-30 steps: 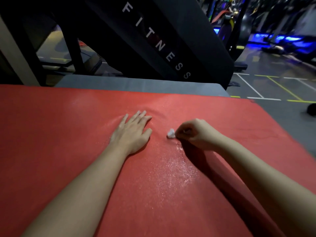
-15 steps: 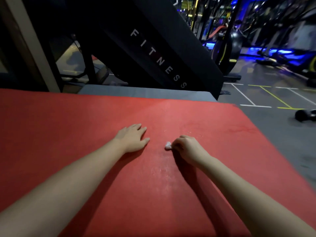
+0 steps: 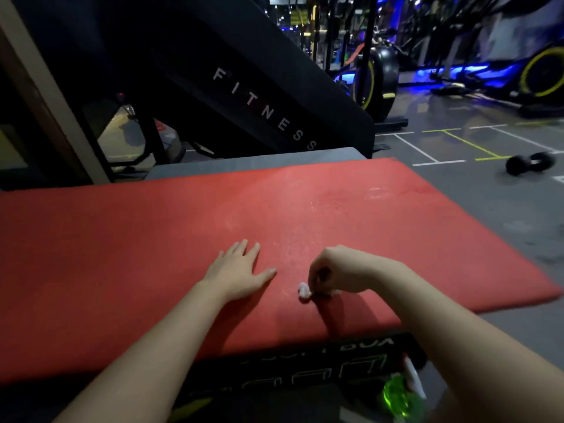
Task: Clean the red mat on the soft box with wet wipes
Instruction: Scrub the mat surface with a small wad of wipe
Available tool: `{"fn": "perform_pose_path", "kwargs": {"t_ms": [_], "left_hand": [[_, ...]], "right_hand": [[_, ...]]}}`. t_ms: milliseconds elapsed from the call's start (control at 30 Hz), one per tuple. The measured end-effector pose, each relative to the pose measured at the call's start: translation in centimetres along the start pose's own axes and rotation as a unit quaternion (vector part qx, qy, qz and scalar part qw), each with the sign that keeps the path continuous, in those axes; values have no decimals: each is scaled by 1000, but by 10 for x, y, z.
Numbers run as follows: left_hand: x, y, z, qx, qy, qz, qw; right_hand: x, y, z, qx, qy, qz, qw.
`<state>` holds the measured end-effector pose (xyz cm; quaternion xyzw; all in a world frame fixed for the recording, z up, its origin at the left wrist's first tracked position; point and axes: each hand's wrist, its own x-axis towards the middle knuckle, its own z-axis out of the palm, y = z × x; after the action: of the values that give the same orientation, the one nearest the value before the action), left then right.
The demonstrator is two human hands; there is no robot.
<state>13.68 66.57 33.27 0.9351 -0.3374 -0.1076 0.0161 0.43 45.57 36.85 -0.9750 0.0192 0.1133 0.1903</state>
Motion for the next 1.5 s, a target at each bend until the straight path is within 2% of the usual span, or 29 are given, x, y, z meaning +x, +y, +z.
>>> {"fn": "perform_pose_path", "kwargs": {"t_ms": [67,133,233,300,433,500,733,933,1033,1167,1267,1333,1500], "left_hand": [[-8,-1,15,7,30,3,1000],[-13,-1,23,10,45,4,999],[-30,1,18,-10,12,22,1000],[-43,1,17,-19,-16,41,999],[-61,-2,11,-24,-65,56,996],[-70,-3,4,-30,-87,63,994],[-101,8,-25,-73,-114,42,990],[-96,28,-6,-34,-56,41,997],[-78,38,-1,-48,-20,18,998],[-57,42,-3,-36,-19,24,999],[-44,42,-2,-19,-44,18,999],[-33,39,-5,-36,-48,22,998],[-4,37,-17,-59,-19,40,997]], "right_hand": [[-11,-5,7,0,17,-1,1000],[-15,-7,16,9,87,2,996],[-19,-12,28,-12,173,5,985],[-30,-17,28,-14,157,8,987],[-62,-25,19,-17,46,17,999],[-72,-28,23,-25,33,23,999],[-79,-19,41,-33,137,18,990],[-93,-5,32,-6,52,23,998],[-85,-2,32,16,56,29,998],[-48,0,21,-28,133,37,990],[-29,15,6,-3,169,65,983],[-25,25,-4,20,140,76,987],[-32,32,-15,51,-32,47,997]]}}
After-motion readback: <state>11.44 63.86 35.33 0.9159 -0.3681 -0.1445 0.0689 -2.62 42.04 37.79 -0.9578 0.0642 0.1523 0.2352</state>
